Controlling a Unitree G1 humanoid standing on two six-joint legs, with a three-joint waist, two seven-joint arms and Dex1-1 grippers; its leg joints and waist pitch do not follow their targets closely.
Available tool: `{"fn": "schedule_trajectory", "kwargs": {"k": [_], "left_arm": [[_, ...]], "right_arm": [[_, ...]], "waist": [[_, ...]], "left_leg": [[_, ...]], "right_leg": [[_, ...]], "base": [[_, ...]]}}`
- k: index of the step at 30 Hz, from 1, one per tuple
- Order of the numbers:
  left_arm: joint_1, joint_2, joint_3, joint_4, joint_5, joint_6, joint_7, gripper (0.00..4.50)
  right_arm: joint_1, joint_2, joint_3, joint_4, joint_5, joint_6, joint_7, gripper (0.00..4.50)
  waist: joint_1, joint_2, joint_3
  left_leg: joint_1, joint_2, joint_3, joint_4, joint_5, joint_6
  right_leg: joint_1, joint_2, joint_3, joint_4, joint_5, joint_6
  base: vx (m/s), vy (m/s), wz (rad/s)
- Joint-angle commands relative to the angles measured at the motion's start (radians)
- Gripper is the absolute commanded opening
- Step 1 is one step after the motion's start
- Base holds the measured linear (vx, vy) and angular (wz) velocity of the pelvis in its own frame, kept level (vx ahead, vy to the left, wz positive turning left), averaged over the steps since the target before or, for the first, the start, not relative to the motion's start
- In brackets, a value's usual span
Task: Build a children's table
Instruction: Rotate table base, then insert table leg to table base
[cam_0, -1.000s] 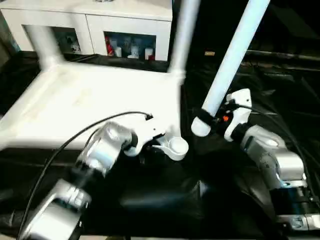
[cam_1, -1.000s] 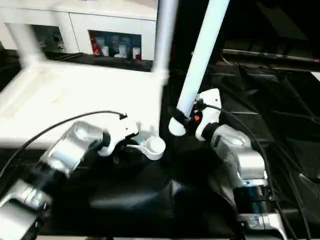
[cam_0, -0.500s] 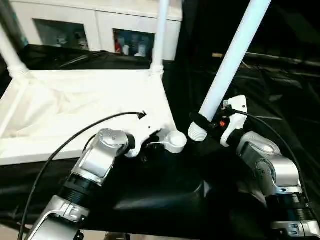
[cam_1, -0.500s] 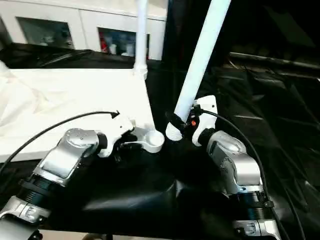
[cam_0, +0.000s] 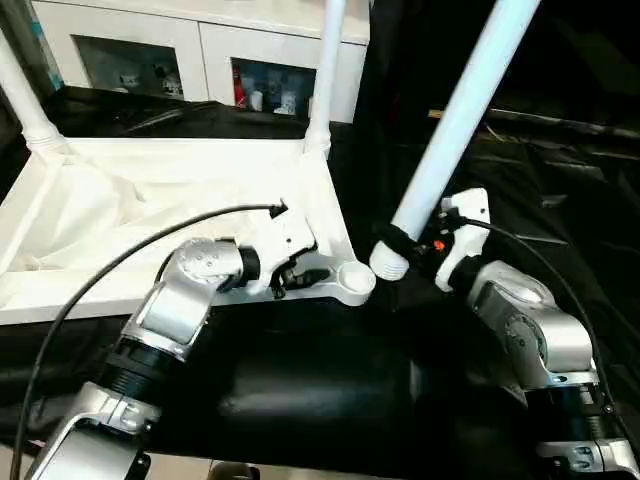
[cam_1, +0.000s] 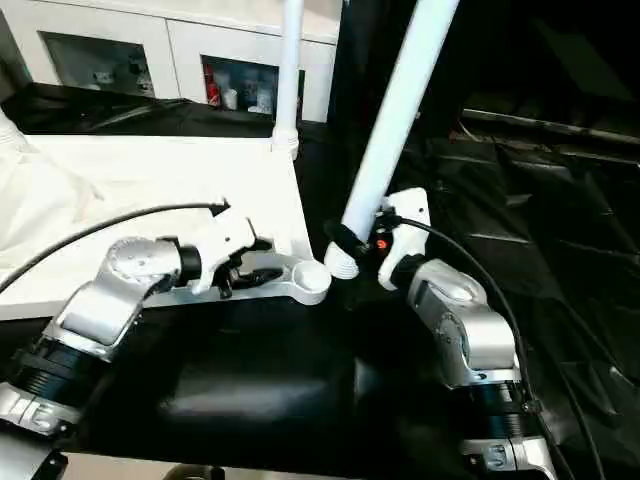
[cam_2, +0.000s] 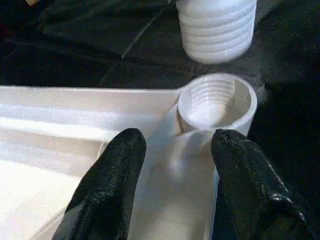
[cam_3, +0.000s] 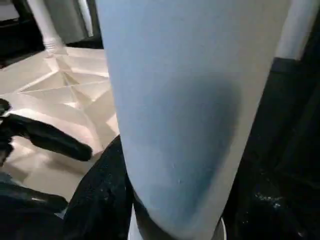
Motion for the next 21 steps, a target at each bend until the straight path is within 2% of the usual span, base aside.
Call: {"fn": "schedule_trajectory", "kwargs": {"k": [1, 8, 12, 13, 15, 16, 18, 19, 21], "left_arm": [[-0.005, 0.016, -0.013, 0.000, -0.023, -0.004, -0.047, 2.60], [-0.003, 0.042, -0.042, 0.032, -0.037, 0.004, -0.130, 2.60], [-0.022, 0.039, -0.048, 0.125, -0.040, -0.073, -0.155, 2.60], [-0.032, 0.038, -0.051, 0.161, -0.036, -0.102, -0.156, 2.60], [-0.040, 0.039, -0.056, 0.190, -0.031, -0.129, -0.158, 2.60], [-0.056, 0.041, -0.063, 0.234, -0.017, -0.160, -0.155, 2.60], [-0.062, 0.041, -0.062, 0.248, -0.016, -0.166, -0.158, 2.60], [-0.075, 0.039, -0.057, 0.273, -0.018, -0.171, -0.165, 2.30], [-0.088, 0.036, -0.051, 0.301, -0.020, -0.183, -0.171, 2.20]], "right_arm": [[-0.003, -0.020, -0.002, -0.022, -0.015, -0.028, 0.016, 1.91], [0.001, -0.021, -0.005, -0.035, -0.004, -0.006, 0.021, 1.91], [0.006, -0.029, 0.010, -0.039, -0.006, -0.008, 0.035, 1.91], [0.006, -0.029, 0.010, -0.041, -0.007, -0.009, 0.036, 1.91], [0.007, -0.029, 0.010, -0.042, -0.007, -0.008, 0.037, 1.91], [0.010, -0.030, 0.008, -0.047, -0.006, -0.006, 0.038, 1.91], [0.012, -0.031, 0.008, -0.051, -0.005, -0.005, 0.038, 1.91], [0.017, -0.033, 0.006, -0.058, -0.003, -0.003, 0.039, 1.91], [0.021, -0.034, 0.006, -0.063, -0.002, -0.001, 0.040, 1.91]], "waist": [[0.001, 0.005, -0.078], [0.001, 0.007, -0.078], [0.001, 0.004, -0.079], [0.000, 0.007, -0.080], [0.000, 0.006, -0.079], [0.001, 0.010, -0.080], [0.002, 0.008, -0.081], [0.002, 0.015, -0.081], [0.001, 0.011, -0.081]], "left_leg": [[0.031, 0.048, -0.024, -0.067, -0.166, -0.017], [0.034, 0.049, -0.024, -0.068, -0.176, -0.025], [0.033, 0.047, -0.025, -0.068, -0.186, -0.027], [0.034, 0.048, -0.025, -0.068, -0.179, -0.027], [0.034, 0.046, -0.024, -0.067, -0.181, -0.024], [0.035, 0.047, -0.025, -0.067, -0.175, -0.024], [0.036, 0.048, -0.025, -0.067, -0.177, -0.025], [0.035, 0.049, -0.026, -0.067, -0.178, -0.028], [0.035, 0.048, -0.025, -0.067, -0.177, -0.027]], "right_leg": [[0.041, -0.079, 0.052, -0.069, -0.106, -0.173], [0.040, -0.079, 0.052, -0.069, -0.119, -0.183], [0.042, -0.081, 0.053, -0.073, -0.138, -0.170], [0.041, -0.080, 0.053, -0.069, -0.120, -0.175], [0.040, -0.078, 0.053, -0.072, -0.117, -0.174], [0.040, -0.078, 0.052, -0.069, -0.097, -0.179], [0.042, -0.080, 0.052, -0.067, -0.086, -0.185], [0.042, -0.081, 0.052, -0.065, -0.082, -0.188], [0.043, -0.079, 0.052, -0.066, -0.075, -0.190]], "base": [[0.000, 0.000, 0.00], [0.000, 0.000, 0.00], [0.000, 0.000, 0.00], [0.000, 0.000, 0.00], [0.000, 0.000, 0.00], [0.000, 0.000, 0.00], [0.000, 0.000, 0.00], [0.000, 0.000, 0.00], [0.000, 0.000, 0.00]]}}
